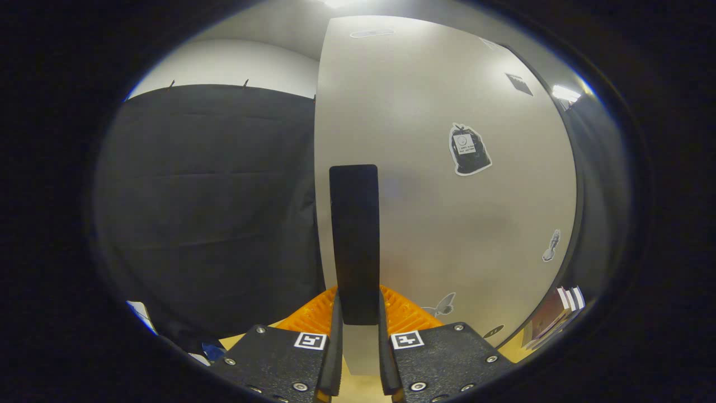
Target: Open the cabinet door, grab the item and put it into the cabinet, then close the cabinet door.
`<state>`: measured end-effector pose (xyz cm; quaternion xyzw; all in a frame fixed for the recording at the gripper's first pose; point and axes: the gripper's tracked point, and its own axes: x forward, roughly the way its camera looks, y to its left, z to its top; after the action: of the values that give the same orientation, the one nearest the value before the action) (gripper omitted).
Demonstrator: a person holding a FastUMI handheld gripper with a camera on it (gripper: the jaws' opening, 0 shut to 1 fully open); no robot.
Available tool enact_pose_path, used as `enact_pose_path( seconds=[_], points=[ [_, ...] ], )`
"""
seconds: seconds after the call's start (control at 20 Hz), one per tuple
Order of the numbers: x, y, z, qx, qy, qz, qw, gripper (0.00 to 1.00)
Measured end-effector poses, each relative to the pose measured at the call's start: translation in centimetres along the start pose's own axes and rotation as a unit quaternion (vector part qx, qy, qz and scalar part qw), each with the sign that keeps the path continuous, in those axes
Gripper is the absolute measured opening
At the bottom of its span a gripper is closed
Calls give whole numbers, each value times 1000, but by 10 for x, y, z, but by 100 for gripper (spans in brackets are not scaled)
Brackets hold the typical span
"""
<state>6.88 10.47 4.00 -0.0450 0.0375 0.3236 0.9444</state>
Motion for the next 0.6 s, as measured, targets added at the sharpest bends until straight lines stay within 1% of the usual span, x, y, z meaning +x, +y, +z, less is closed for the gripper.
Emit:
enact_pose_path(
  seconds=[0.15,0.35,0.6],
  points=[
    [-4,-9,-1,-2,1,40,999,28],
    [-10,-19,-2,0,7,83,997,28],
    [-12,-34,-5,-6,10,118,993,28]
  ],
)
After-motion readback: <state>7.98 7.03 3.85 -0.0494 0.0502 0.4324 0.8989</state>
